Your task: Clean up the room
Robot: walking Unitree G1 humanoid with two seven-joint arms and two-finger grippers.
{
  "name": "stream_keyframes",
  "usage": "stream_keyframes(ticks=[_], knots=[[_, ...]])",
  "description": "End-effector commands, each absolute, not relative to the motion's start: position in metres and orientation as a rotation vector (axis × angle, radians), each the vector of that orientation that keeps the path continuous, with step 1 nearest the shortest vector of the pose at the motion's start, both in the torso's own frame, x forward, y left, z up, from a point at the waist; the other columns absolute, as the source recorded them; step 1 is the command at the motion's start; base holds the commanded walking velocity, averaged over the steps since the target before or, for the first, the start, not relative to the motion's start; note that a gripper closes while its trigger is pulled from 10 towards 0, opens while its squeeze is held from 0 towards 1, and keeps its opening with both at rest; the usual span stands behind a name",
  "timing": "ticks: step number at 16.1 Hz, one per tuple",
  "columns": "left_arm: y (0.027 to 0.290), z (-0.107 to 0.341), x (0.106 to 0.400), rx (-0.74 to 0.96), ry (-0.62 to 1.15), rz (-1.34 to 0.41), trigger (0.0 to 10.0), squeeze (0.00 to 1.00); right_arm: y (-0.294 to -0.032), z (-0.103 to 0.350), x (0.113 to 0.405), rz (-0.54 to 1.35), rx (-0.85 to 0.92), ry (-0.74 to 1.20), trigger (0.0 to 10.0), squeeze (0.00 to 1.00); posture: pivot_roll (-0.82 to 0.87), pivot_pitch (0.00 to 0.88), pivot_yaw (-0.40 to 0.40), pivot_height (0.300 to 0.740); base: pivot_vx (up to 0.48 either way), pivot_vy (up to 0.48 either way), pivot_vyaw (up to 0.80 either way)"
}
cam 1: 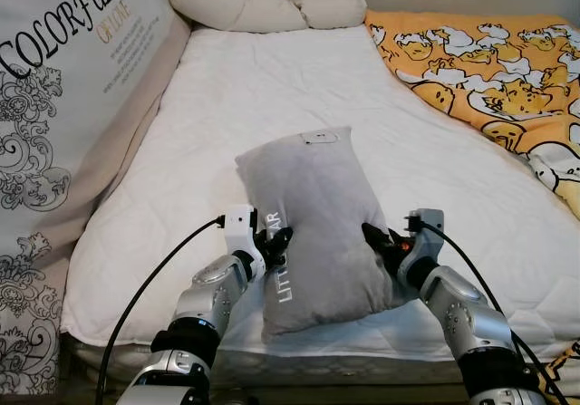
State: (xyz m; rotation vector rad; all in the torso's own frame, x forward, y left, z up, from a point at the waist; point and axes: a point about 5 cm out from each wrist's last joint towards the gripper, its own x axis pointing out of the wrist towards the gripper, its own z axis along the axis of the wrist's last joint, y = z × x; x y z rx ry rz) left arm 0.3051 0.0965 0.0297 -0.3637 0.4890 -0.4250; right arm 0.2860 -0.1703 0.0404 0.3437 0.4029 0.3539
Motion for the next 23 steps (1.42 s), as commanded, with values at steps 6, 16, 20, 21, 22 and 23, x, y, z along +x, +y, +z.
stream_keyframes(ticks=[6, 16, 20, 21, 22, 23], knots=[[0.099, 0.087, 0.327, -0.274, 0.250, -0.415, 0.0, 0.00, -0.151, 0.071, 0.291, 0.373, 0.367, 0.271, 0.0, 0.00, 0.07, 0.000, 0.012, 0.740, 0.000, 0.000, 0.00], [0.104, 0.140, 0.320, 0.070, 0.006, -0.438, 4.5, 0.00, -0.144, 0.115, 0.287, 0.178, 0.310, 0.038, 1.4, 0.00, 0.05, 0.000, 0.080, 0.740, 0.000, 0.000, 0.00], [0.105, 0.147, 0.318, 0.100, -0.041, -0.401, 10.0, 0.00, -0.145, 0.116, 0.289, 0.149, 0.276, 0.032, 10.0, 0.00, 0.05, 0.000, 0.064, 0.740, 0.000, 0.000, 0.00], [0.106, 0.146, 0.318, 0.098, -0.032, -0.391, 10.0, 0.00, -0.144, 0.117, 0.289, 0.149, 0.275, 0.032, 10.0, 0.00, 0.05, 0.000, 0.054, 0.740, 0.000, 0.000, 0.00], [0.106, 0.146, 0.318, 0.103, -0.033, -0.386, 10.0, 0.00, -0.144, 0.117, 0.289, 0.151, 0.271, 0.033, 10.0, 0.00, 0.05, 0.000, 0.051, 0.740, 0.000, 0.442, 0.00], [0.107, 0.146, 0.318, 0.104, -0.034, -0.383, 10.0, 0.00, -0.144, 0.117, 0.289, 0.151, 0.269, 0.034, 10.0, 0.00, 0.06, 0.000, 0.049, 0.740, 0.000, 0.480, 0.00]])
